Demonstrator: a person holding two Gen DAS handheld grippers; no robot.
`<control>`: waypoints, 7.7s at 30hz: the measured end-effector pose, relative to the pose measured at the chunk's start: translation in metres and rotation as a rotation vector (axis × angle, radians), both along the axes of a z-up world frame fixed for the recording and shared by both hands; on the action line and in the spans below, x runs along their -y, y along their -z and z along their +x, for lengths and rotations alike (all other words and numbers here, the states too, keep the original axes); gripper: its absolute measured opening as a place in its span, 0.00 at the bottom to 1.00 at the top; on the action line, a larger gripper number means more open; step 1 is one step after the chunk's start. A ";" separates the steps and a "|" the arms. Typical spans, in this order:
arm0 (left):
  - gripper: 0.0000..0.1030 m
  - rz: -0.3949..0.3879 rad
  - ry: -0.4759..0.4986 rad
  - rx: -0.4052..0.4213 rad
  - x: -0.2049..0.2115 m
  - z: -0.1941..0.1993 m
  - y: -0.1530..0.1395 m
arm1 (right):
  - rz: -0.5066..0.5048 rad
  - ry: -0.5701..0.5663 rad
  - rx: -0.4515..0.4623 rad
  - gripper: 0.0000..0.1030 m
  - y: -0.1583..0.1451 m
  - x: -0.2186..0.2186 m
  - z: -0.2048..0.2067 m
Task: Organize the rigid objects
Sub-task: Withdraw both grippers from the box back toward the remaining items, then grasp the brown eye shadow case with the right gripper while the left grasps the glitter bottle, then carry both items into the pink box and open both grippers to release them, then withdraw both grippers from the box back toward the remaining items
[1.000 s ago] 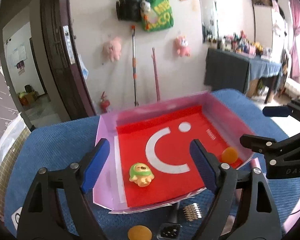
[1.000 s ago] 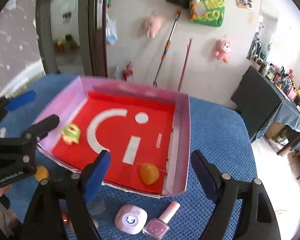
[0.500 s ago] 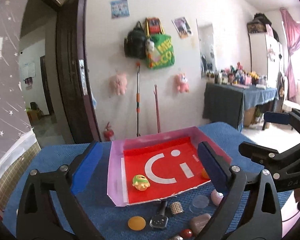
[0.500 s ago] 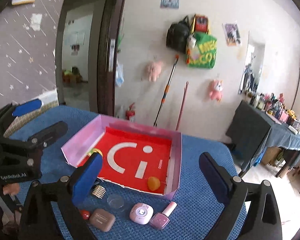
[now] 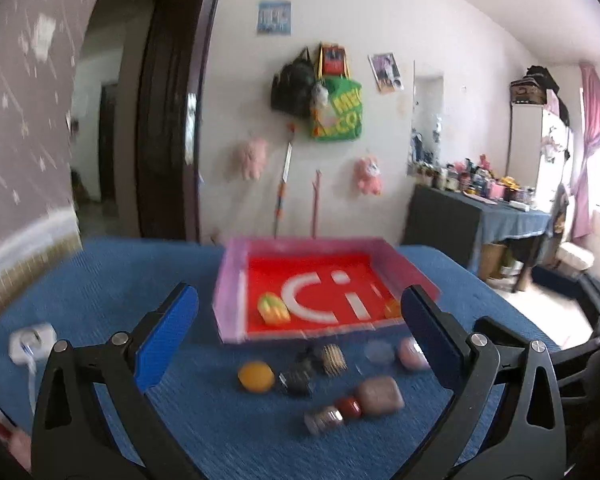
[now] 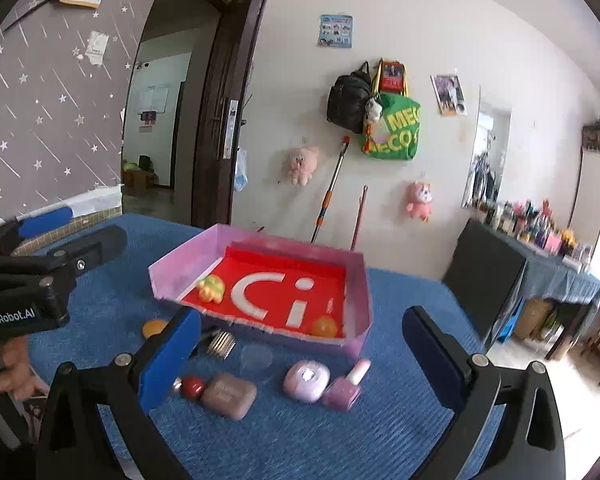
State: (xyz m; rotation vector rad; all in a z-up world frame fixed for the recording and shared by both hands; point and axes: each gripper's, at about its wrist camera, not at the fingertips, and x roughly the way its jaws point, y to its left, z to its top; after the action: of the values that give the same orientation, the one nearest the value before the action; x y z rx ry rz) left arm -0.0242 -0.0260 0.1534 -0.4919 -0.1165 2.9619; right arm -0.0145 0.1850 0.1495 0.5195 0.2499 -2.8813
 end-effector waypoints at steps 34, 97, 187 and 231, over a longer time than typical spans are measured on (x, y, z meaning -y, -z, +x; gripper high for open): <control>1.00 0.041 0.203 0.461 0.002 -0.053 0.115 | -0.157 0.008 0.336 1.00 0.103 -0.016 -0.051; 0.35 -0.302 0.616 0.493 -0.039 -0.076 0.117 | -0.021 -0.174 0.499 0.54 0.126 0.029 -0.097; 0.28 -0.319 0.447 0.645 -0.072 -0.243 0.107 | 0.188 -0.459 0.658 0.55 0.111 0.026 -0.254; 0.80 -0.071 0.356 0.366 -0.022 -0.172 0.007 | 0.014 -0.277 0.405 0.89 0.028 -0.011 -0.209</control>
State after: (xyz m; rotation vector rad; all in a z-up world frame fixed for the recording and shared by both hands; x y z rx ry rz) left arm -0.1965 -0.0038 0.1461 -0.9511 0.0379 2.5100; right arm -0.2231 0.1956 0.1213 0.9682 0.2524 -2.4435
